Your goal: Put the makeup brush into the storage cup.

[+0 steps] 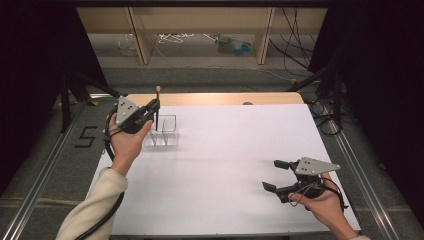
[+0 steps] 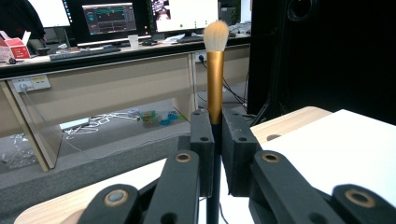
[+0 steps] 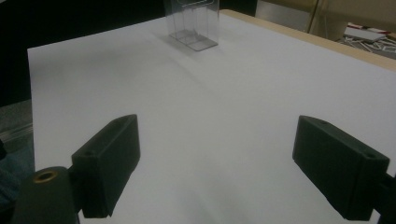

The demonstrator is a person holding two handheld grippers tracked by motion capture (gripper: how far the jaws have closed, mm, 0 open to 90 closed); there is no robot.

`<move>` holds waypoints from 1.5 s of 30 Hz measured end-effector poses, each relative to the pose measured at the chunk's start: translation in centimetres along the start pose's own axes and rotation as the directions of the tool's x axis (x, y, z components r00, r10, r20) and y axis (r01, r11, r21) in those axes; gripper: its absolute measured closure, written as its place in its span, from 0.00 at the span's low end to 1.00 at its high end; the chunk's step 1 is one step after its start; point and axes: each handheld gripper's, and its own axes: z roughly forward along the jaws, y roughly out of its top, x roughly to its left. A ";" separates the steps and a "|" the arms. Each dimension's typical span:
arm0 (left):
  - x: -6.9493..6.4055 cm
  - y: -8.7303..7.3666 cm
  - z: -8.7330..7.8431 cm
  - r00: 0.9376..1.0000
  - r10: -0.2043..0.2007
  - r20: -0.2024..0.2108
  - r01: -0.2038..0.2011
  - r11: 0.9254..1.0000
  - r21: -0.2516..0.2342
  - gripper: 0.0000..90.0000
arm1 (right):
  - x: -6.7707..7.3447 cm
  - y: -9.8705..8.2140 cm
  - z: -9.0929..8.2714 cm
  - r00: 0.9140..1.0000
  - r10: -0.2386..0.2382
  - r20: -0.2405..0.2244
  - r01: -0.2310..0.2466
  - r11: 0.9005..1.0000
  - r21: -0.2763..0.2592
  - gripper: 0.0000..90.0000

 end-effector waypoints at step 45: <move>0.3 0.1 1.3 1.000 0.007 0.002 -0.007 1.000 -0.004 0.93 | 0.0 0.0 0.1 1.000 0.005 -0.010 -0.005 1.000 -0.015 0.18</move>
